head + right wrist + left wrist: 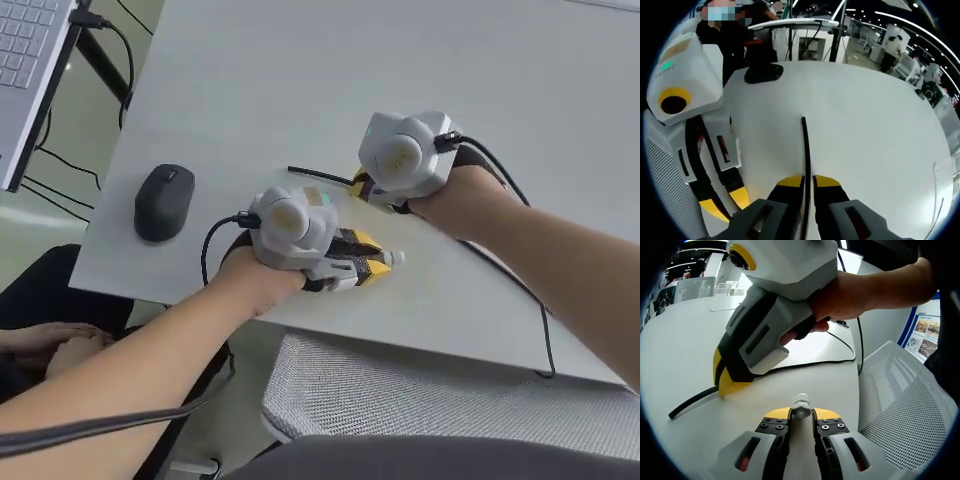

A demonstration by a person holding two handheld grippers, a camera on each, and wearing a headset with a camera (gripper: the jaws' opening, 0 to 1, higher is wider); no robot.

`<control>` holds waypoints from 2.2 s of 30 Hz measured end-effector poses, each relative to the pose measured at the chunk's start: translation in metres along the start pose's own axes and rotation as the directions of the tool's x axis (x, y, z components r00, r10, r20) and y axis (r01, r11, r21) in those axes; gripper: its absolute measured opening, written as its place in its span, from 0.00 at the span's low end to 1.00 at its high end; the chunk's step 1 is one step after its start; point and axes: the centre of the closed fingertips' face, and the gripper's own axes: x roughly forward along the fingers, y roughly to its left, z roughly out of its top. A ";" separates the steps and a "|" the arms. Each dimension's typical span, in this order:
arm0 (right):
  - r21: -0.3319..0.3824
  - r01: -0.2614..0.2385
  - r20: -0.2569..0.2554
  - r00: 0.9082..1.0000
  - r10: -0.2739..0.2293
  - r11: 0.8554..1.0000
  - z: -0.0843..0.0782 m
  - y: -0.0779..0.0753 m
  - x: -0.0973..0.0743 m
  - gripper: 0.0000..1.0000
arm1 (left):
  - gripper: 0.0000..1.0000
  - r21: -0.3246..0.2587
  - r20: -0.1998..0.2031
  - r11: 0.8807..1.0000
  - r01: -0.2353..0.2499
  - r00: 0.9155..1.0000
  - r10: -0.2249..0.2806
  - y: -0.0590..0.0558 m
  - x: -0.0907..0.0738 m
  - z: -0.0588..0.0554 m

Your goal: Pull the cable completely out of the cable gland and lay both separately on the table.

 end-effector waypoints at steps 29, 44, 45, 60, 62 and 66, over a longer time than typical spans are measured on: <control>0.140 0.081 0.123 0.988 -0.098 0.987 0.010 -0.014 -0.061 0.24 | 0.30 0.003 0.019 0.999 -0.048 0.999 0.048 -0.004 -0.012 0.011; 0.263 0.107 0.225 0.960 -0.169 0.959 0.001 -0.019 -0.147 0.37 | 0.38 -0.022 0.063 0.998 -0.065 0.996 0.067 -0.028 -0.030 0.031; 0.264 0.107 0.230 0.958 -0.170 0.959 0.000 -0.018 -0.151 0.39 | 0.39 -0.017 0.062 0.998 -0.067 0.996 0.068 -0.029 -0.031 0.031; 0.423 0.103 0.318 0.914 -0.254 0.900 -0.042 0.011 -0.223 0.52 | 0.49 -0.026 0.103 0.996 -0.084 0.991 0.086 -0.064 -0.065 0.043; 0.469 0.096 0.334 0.901 -0.277 0.878 -0.049 0.016 -0.230 0.55 | 0.51 -0.017 0.100 0.996 -0.091 0.991 0.092 -0.069 -0.068 0.044; 0.506 0.091 0.346 0.889 -0.299 0.858 -0.063 0.027 -0.239 0.59 | 0.55 -0.016 0.109 0.994 -0.105 0.988 0.106 -0.073 -0.074 0.048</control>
